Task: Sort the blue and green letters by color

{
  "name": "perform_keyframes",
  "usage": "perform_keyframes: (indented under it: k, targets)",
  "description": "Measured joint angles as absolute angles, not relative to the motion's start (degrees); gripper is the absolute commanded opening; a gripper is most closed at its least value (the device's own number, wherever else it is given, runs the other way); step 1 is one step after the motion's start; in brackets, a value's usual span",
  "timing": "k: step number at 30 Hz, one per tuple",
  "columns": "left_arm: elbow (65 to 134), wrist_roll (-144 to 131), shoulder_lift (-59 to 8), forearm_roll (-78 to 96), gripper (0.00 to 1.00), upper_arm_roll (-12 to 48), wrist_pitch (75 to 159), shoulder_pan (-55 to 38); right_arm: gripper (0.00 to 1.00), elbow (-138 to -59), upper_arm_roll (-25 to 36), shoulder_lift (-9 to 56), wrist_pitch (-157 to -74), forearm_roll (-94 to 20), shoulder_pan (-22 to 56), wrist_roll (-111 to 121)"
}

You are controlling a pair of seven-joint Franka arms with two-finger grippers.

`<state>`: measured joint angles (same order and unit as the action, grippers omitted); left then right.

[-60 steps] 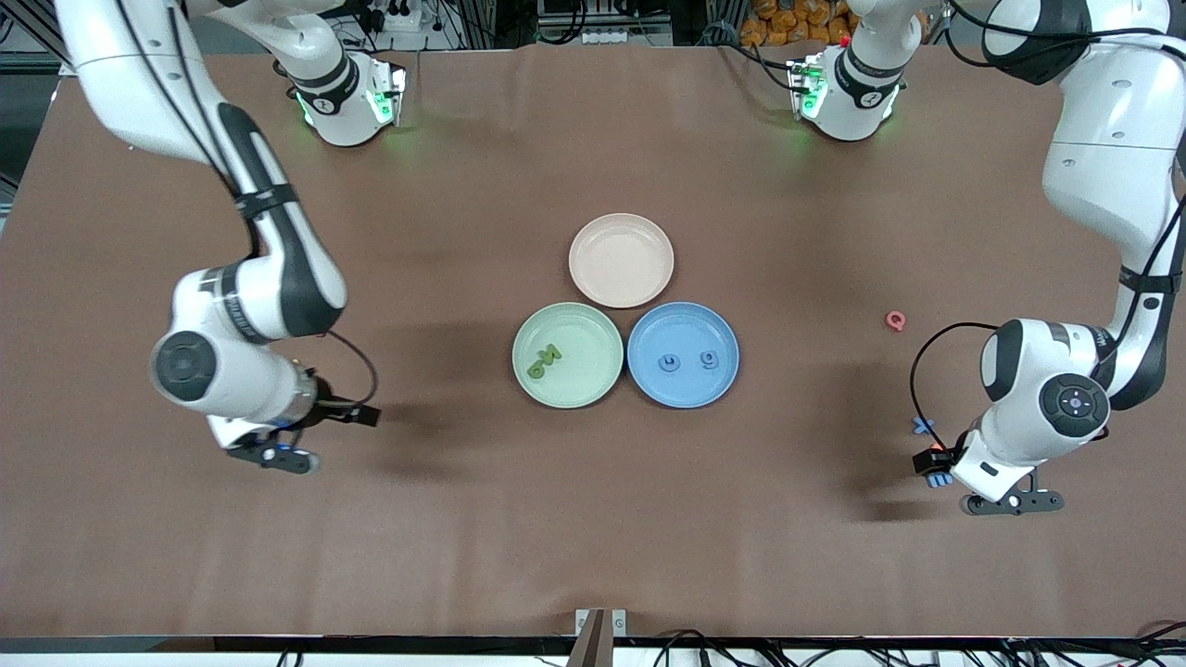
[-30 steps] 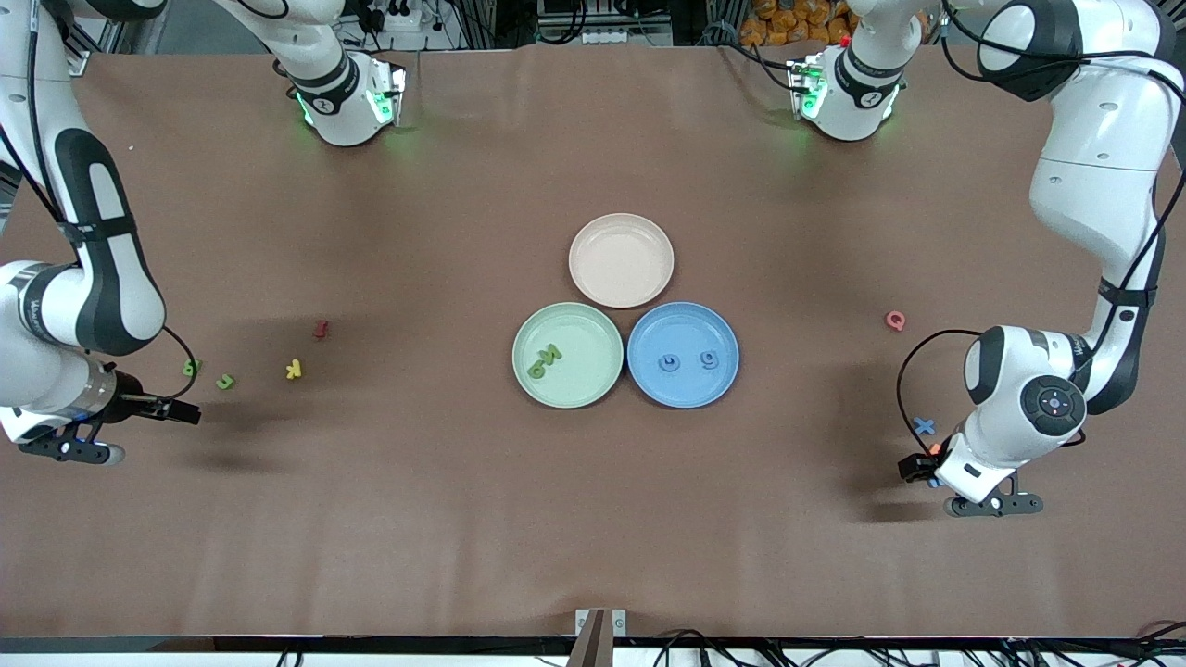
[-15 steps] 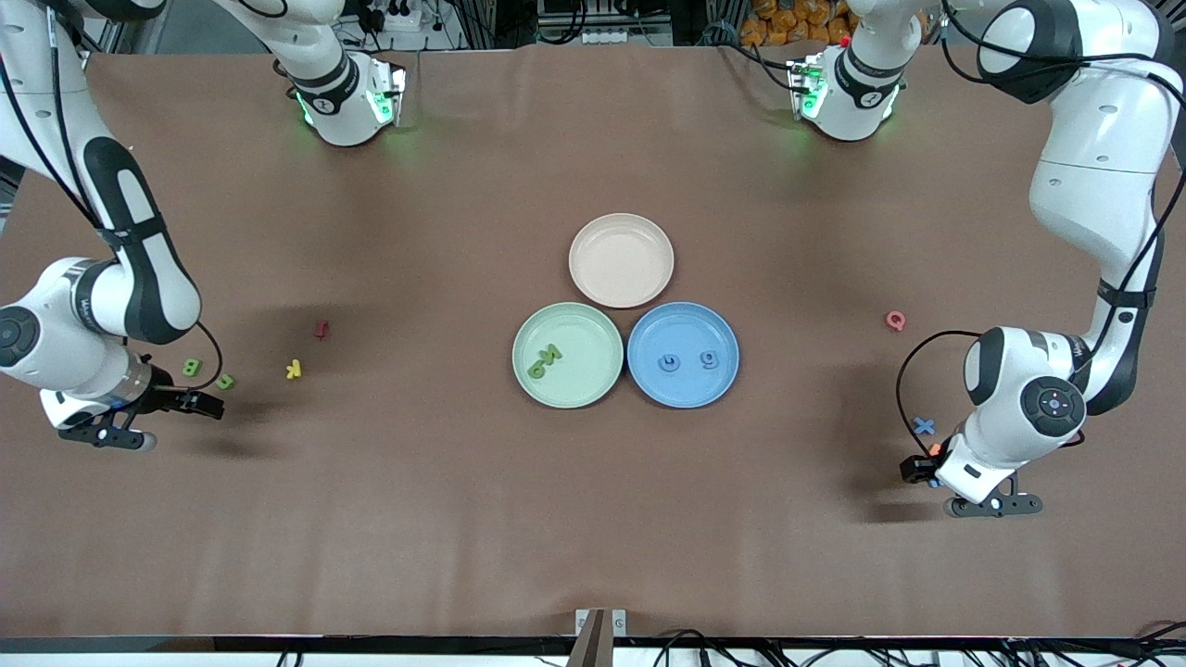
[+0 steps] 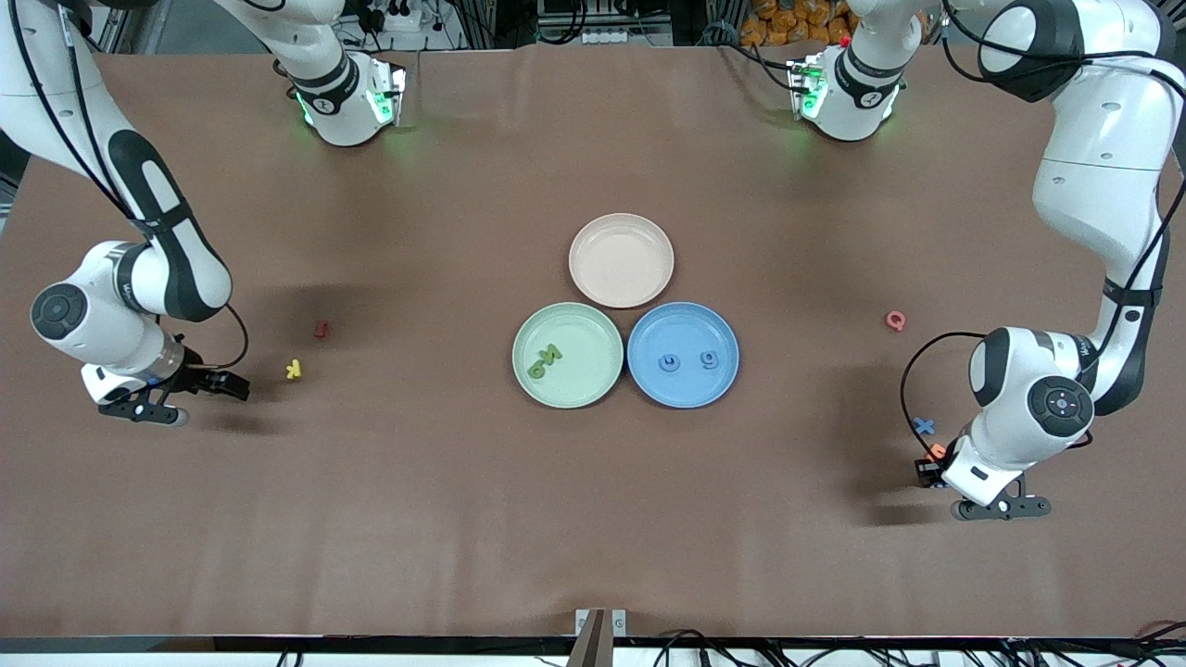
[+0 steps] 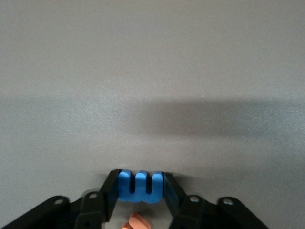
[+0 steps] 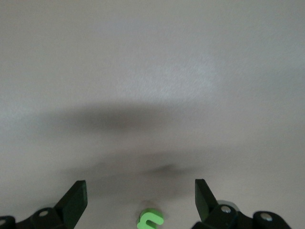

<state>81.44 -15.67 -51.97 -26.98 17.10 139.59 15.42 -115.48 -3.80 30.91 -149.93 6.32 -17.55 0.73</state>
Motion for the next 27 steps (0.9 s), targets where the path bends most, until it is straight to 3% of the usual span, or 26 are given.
perform_keyframes:
  k: [11, 27]
  targets:
    - [81.04, -16.75, -50.16, -23.81, 0.19, 18.26, 137.38, 15.03, 0.99, -118.96, -3.28, 29.67, -152.62, 6.33, -17.60, 0.74]
    - [81.19, -44.46, -43.67, -23.40, 0.20, 26.31, 119.21, 5.28, 0.94, -120.98, -2.83, 29.67, -155.44, 6.36, -18.07, 0.76]
